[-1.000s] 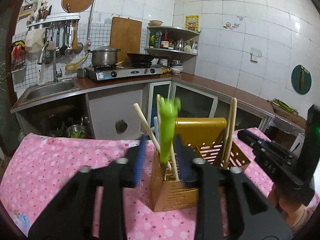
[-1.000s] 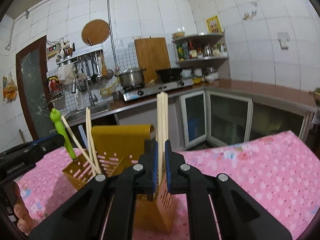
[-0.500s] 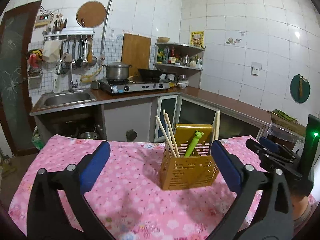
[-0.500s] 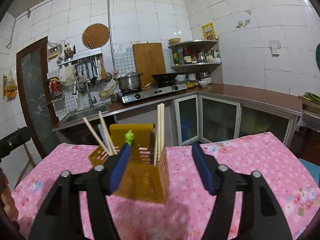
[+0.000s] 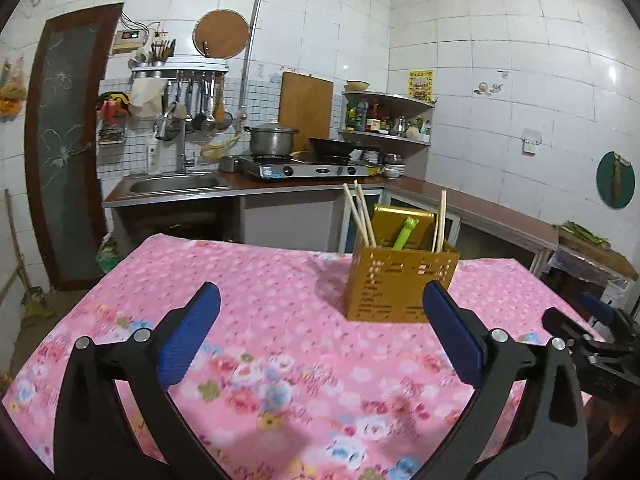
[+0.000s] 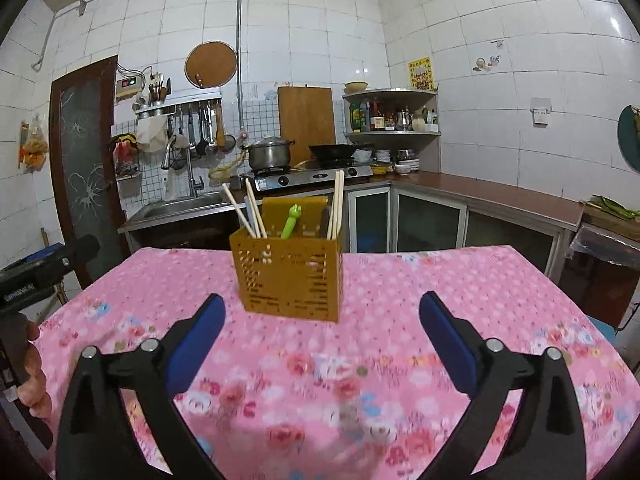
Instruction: Organize utensils
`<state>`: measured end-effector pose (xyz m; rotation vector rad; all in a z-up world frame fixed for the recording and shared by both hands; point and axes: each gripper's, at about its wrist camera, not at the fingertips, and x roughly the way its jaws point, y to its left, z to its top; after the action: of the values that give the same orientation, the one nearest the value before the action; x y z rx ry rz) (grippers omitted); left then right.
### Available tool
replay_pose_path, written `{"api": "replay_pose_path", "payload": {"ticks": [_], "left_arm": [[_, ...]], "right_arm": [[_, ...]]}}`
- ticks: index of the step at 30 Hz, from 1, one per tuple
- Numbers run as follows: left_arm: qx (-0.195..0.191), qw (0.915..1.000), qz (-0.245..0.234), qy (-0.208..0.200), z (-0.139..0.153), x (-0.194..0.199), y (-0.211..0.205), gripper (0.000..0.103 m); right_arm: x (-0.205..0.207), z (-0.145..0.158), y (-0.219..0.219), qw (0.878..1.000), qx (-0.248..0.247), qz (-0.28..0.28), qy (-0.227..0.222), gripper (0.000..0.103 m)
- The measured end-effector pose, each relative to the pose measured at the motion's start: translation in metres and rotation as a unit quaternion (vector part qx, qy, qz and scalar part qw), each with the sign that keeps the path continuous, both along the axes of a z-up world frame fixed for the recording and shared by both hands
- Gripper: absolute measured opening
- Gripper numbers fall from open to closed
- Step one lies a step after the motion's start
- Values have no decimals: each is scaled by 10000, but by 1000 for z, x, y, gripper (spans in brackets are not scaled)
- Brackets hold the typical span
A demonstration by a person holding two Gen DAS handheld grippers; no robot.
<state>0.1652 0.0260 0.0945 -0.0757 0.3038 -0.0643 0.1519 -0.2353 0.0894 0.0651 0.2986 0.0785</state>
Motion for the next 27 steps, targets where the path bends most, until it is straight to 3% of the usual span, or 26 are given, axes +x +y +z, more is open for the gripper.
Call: {"api": "replay_pose_path", "payload": {"ticks": [7, 15, 27], "left_arm": [[405, 9989, 124, -179, -32, -24, -10, 98], [299, 9990, 277, -156, -53, -24, 1, 98], [586, 9975, 291, -282, -67, -27, -5, 98]], "right_arm": [[-13, -22, 13, 9995, -256, -132, -126, 98], [-15, -37, 6, 9992, -62, -234, -314, 98], [-15, -53, 7, 9990, -266, -219, -283, 98]]}}
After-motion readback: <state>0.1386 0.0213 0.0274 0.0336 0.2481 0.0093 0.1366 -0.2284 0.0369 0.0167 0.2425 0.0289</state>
